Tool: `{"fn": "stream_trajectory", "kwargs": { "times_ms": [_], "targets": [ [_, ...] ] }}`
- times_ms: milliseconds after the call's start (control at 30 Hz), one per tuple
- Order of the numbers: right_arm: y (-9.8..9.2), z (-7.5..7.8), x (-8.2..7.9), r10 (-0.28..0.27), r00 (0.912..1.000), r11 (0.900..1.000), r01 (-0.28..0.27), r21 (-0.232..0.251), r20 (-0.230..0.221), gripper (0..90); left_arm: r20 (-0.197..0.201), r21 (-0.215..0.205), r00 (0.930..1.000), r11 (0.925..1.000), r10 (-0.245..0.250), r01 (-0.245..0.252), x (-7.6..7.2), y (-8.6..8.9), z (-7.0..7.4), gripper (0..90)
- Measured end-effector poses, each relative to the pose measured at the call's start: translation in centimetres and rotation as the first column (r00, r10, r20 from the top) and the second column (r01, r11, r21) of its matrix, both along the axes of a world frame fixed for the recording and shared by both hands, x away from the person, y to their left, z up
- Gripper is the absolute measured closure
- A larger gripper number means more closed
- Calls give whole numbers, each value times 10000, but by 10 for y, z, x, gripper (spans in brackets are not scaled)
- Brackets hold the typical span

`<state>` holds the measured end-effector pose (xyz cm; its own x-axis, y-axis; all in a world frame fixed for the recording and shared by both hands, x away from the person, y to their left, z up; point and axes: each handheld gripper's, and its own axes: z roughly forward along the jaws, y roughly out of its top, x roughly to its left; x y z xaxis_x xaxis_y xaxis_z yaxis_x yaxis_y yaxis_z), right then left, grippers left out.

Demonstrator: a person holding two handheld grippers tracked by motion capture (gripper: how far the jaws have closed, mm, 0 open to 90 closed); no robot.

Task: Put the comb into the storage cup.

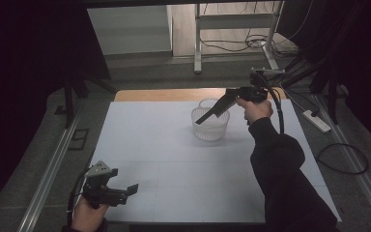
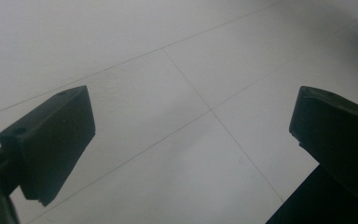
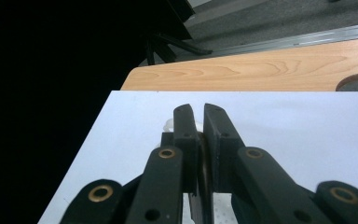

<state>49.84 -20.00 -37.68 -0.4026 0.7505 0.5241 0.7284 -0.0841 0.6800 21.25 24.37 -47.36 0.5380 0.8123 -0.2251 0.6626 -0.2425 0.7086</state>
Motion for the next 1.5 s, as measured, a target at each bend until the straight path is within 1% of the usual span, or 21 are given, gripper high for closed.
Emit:
{"fn": "stream_trajectory", "kwargs": {
  "times_ms": [267,533,667,767,833,967,1300,1500],
  "targets": [
    [3,-4,1,16,10000,10000,-16,-66,-33,840,6,-23,10000,10000,1,-1,0,0,0,7],
    [5,-13,3,-4,9999,9999,2,-151,-160,840,-10,-29,10000,10000,6,-6,0,0,0,8],
    [2,-16,5,-11,9998,10000,11,-6,-198,839,-17,-29,10000,10000,12,-12,0,0,0,8],
    [0,-17,5,41,9997,10000,-42,-22,-222,838,-40,-46,10000,10000,24,-24,1,0,0,8],
    [-1,-18,6,53,9998,9999,-56,-136,-187,837,-49,-55,10000,10000,20,-21,1,0,0,8],
    [-3,-20,7,53,9999,9998,-56,-195,-163,834,-56,-49,10000,10000,18,-18,1,0,0,9],
    [-6,-23,7,58,10000,9970,-58,-771,-4,818,-81,-62,10000,10000,10,-10,1,0,0,9],
    [-9,-25,7,49,10000,9961,-45,-881,39,809,-86,-64,10000,10000,9,-10,1,0,0,9]
  ]
}}
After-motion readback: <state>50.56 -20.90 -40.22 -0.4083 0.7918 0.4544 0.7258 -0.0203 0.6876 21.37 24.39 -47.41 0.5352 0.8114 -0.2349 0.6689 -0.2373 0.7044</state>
